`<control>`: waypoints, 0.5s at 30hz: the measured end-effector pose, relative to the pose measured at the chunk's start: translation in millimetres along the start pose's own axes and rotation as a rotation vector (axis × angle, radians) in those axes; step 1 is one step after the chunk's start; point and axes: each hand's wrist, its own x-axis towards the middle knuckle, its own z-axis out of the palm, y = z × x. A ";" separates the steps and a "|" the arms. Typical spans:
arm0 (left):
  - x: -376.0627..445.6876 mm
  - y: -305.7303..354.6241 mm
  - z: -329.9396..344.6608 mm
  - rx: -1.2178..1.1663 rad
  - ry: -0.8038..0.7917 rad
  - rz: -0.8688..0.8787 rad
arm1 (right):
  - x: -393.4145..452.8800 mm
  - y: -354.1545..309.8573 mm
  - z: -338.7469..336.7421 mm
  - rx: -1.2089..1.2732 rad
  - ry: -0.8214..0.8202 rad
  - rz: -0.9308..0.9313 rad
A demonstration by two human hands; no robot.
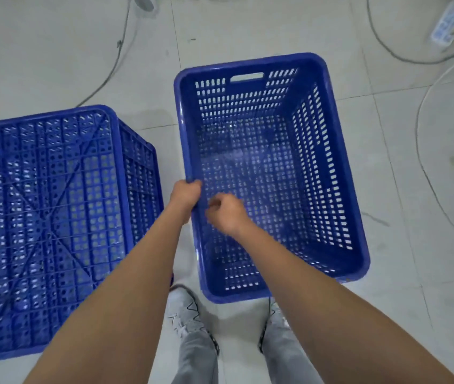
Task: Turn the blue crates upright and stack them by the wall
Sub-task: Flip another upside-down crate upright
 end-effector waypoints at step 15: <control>33.9 5.9 -0.1 0.281 0.125 0.026 | 59.4 68.3 -217.9 -0.284 0.572 0.237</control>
